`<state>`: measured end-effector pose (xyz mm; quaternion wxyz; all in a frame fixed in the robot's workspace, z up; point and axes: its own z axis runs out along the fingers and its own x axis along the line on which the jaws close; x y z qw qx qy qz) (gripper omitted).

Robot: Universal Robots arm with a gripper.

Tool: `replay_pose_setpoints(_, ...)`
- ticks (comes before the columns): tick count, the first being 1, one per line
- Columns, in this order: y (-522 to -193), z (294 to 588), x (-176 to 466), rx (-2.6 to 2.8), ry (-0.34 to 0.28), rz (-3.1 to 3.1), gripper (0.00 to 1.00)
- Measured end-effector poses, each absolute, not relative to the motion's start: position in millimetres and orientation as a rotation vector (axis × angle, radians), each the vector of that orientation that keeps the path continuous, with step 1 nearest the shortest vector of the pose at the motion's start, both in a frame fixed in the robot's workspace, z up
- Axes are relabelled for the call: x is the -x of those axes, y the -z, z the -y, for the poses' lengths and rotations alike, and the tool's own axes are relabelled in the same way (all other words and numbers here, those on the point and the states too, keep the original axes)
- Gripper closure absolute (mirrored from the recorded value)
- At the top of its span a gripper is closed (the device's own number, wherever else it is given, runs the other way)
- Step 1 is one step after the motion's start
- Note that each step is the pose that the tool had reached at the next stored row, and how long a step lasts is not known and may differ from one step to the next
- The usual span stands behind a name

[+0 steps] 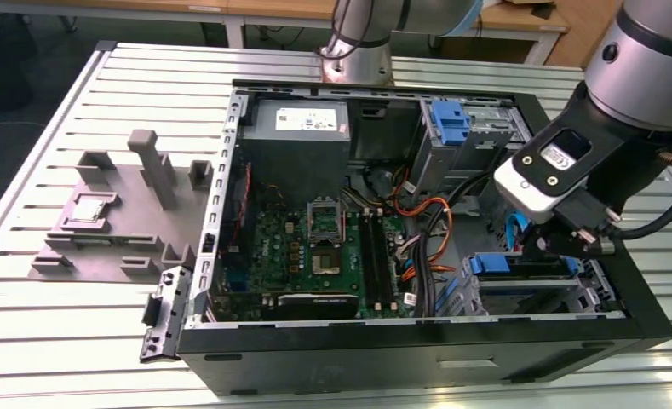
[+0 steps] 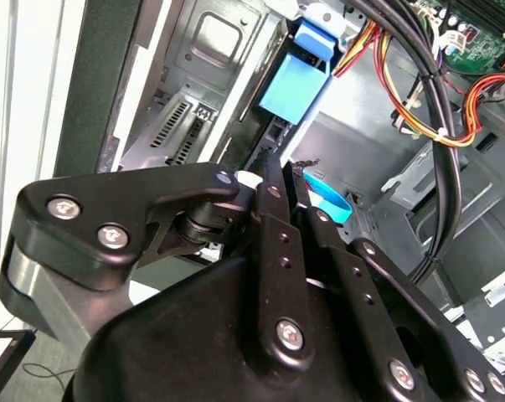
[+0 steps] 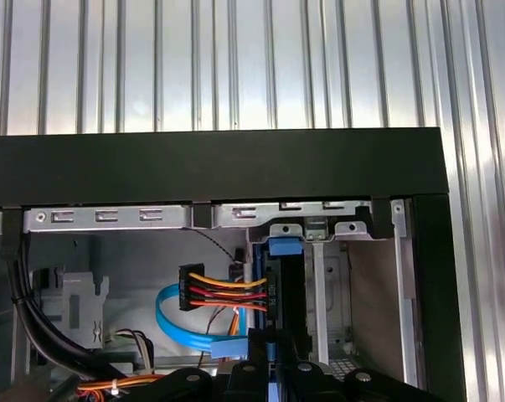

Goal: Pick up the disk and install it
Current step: 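Insert the second disk wire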

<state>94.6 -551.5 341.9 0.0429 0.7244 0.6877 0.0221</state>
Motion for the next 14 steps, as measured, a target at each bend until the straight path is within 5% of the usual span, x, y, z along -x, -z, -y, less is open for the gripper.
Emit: replay_pose_setpoints(14,-339.8,558.2,-94.3,-2.228,-0.099,-2.112,0.84)
